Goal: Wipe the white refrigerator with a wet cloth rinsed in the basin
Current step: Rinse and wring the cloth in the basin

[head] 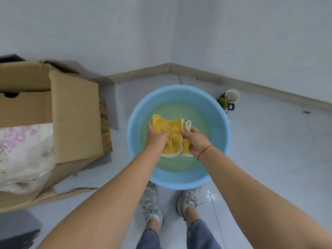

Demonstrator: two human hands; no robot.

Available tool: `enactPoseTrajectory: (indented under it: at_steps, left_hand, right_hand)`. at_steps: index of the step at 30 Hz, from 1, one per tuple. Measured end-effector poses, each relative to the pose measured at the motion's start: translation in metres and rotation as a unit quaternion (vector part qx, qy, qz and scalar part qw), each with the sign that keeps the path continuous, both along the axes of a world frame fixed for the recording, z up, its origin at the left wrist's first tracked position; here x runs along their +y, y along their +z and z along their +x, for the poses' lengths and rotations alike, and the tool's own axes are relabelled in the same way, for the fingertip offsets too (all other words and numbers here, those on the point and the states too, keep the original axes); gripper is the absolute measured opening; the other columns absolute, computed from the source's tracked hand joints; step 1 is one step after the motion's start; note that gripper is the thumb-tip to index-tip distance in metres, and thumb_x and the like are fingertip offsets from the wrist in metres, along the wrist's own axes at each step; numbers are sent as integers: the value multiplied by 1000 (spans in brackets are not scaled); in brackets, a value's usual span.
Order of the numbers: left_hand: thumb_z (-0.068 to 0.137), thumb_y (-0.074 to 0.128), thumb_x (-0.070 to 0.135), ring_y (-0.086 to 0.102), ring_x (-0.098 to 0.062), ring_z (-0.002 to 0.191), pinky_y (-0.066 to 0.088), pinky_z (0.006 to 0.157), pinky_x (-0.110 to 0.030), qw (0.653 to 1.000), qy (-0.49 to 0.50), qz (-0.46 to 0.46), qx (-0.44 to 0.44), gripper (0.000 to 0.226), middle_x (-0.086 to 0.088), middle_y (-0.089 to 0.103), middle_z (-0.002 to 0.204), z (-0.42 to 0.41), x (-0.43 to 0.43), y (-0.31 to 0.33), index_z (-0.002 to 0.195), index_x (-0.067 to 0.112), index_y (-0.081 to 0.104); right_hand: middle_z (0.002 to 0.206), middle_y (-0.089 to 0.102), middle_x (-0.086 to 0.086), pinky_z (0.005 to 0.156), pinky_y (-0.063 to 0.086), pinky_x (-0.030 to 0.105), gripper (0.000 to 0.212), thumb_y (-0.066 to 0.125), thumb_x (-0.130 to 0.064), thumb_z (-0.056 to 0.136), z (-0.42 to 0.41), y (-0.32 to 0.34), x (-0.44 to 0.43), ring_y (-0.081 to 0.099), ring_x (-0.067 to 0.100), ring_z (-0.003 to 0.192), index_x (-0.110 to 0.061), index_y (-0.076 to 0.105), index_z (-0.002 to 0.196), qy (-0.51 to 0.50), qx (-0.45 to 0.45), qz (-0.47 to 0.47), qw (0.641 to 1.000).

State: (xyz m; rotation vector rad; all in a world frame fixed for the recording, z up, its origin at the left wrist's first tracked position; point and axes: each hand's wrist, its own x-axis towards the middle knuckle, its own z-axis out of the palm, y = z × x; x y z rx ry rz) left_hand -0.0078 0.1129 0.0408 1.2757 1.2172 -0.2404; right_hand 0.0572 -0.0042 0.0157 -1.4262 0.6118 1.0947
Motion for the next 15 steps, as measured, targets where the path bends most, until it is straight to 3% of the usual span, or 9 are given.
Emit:
enactPoseTrajectory:
  at_steps: [4, 9, 12, 13, 15]
  left_hand:
    - [82, 67, 10, 39, -23, 132, 34, 96, -28, 999, -35, 23, 33, 94, -4, 28, 151, -4, -6, -47, 152, 33, 9]
    - [79, 69, 31, 29, -27, 138, 24, 115, -42, 978, -147, 135, 65, 94, -5, 15, 153, 0, -19, -89, 150, 41, 9]
    - [85, 61, 43, 1, -26, 147, 1, 119, -44, 905, -287, 296, 101, 81, -7, -6, 160, 2, -30, -108, 151, 34, 15]
    - [88, 57, 47, -4, -26, 148, -3, 118, -44, 881, -336, 319, 97, 77, -7, -9, 161, 2, -34, -114, 152, 30, 15]
    - [92, 48, 53, -10, -25, 148, -6, 119, -43, 851, -418, 304, 94, 78, -6, -10, 161, 1, -42, -129, 153, 22, 11]
  right_hand:
    - [96, 63, 12, 87, 51, 47, 13, 51, -3, 95, -7, -43, 1, 62, 26, 85, -12, 53, 105, 5, -11, -14, 1000]
    - [105, 63, 13, 94, 49, 49, 20, 48, -7, 93, -3, -83, 5, 60, 29, 96, -24, 57, 94, 39, -59, -59, 996]
    - [95, 62, 5, 79, 49, 31, 23, 45, -2, 91, 2, -97, 8, 56, 21, 84, -22, 57, 94, 53, -129, -111, 984]
    - [91, 61, 1, 72, 46, 24, 25, 45, -1, 89, 4, -101, 7, 55, 18, 81, -21, 58, 97, 68, -159, -141, 975]
    - [88, 61, -1, 67, 41, 25, 25, 48, -4, 87, 6, -112, 2, 54, 19, 79, -19, 60, 103, 119, -197, -215, 949]
